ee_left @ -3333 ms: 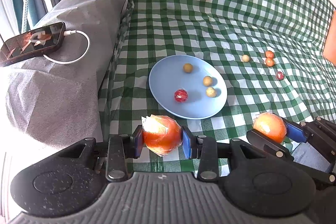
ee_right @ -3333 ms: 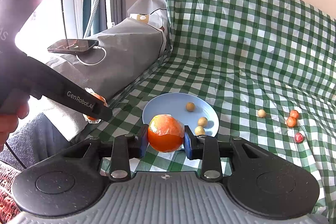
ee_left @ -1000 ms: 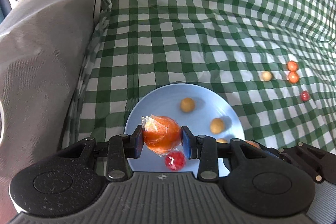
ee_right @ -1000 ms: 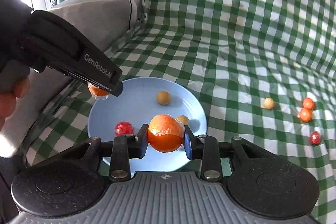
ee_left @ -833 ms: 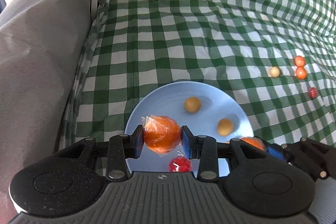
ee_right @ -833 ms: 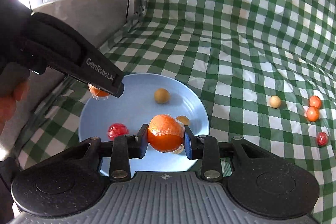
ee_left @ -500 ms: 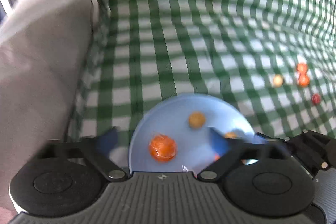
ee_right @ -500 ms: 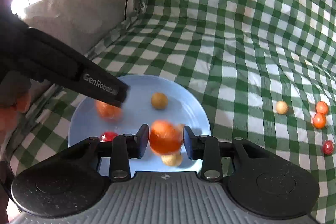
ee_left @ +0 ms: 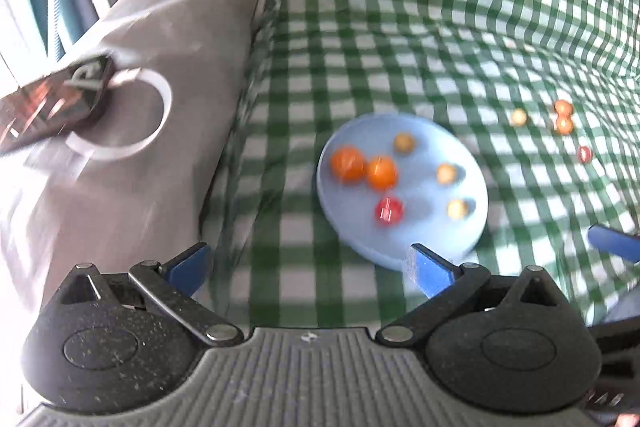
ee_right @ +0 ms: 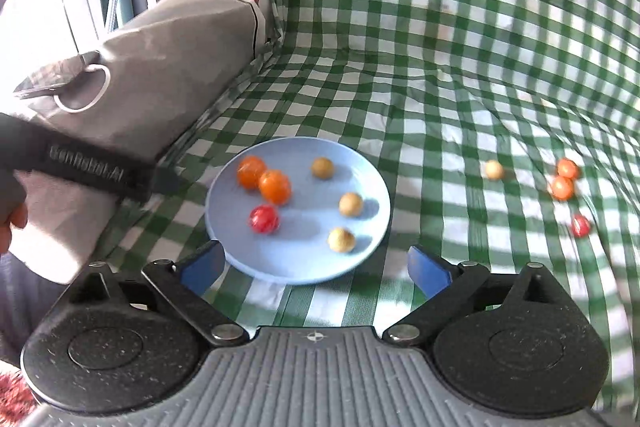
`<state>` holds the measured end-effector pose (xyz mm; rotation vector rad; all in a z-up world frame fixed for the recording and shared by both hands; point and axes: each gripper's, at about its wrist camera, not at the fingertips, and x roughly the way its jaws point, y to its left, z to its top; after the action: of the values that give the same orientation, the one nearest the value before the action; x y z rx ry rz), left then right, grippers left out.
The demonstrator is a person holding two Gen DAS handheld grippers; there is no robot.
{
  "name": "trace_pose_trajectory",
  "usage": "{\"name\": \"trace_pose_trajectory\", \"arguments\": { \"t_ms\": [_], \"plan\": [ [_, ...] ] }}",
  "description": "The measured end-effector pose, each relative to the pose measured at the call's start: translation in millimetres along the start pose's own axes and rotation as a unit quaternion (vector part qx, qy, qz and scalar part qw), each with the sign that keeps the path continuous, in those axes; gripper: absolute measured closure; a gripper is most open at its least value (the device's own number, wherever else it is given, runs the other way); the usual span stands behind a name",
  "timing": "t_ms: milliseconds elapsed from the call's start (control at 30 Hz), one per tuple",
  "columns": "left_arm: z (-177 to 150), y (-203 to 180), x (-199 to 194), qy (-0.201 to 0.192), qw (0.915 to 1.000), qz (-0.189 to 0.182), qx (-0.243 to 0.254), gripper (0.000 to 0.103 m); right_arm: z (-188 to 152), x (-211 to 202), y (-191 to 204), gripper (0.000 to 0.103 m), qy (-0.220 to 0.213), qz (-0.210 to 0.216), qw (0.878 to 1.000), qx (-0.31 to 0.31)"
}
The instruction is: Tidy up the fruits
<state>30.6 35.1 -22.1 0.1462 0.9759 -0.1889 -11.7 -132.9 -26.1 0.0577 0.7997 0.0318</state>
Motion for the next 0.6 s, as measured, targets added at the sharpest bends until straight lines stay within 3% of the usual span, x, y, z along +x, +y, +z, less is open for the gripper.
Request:
{"name": "trace_pose_trajectory", "arguments": {
  "t_ms": [233, 600],
  "plan": [
    [-29, 3, -30, -0.004, 1.0000, 0.007, -0.005, 0.000, -28, -40, 15, 0.004, -0.018, -0.014, 1.000, 0.015],
    [-36, -14, -60, -0.041, 0.9989, 0.007, 0.021, 0.000, -34, -70, 20, 0.003, -0.061, -0.031, 0.998, 0.011]
  ]
}}
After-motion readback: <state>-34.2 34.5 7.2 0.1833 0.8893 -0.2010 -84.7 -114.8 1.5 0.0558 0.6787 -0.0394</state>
